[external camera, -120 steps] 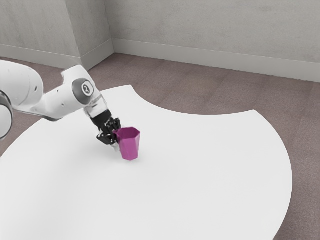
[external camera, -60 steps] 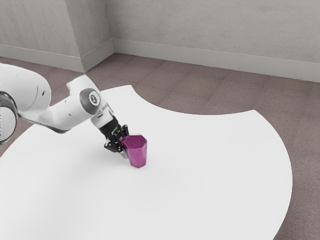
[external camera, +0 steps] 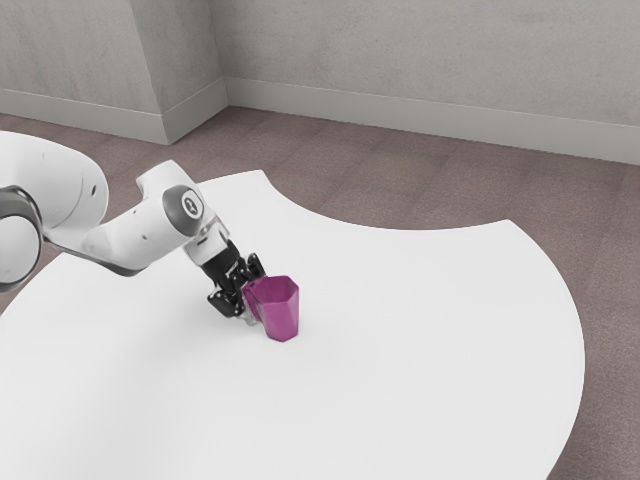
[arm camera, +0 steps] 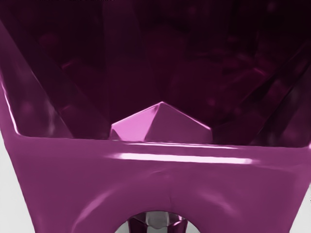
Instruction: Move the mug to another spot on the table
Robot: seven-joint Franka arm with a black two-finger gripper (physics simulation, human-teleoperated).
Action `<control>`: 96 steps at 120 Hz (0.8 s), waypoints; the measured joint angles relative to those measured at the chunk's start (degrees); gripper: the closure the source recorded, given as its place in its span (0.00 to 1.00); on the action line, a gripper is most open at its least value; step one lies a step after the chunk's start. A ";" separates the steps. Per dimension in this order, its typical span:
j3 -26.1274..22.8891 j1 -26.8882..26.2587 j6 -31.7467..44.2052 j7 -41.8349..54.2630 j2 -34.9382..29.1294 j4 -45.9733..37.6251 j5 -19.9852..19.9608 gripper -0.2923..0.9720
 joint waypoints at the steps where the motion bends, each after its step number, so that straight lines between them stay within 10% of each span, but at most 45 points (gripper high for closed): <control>1: 0.00 0.00 -0.01 0.03 -0.01 0.00 0.00 0.47; 48: 0.07 -1.76 -0.26 0.32 -17.58 -9.58 1.06 0.27; 77: -0.13 -5.33 -7.50 -14.36 -23.46 -3.33 23.60 0.24; 96: -0.18 -6.17 -17.42 -24.74 -23.54 6.98 30.06 0.24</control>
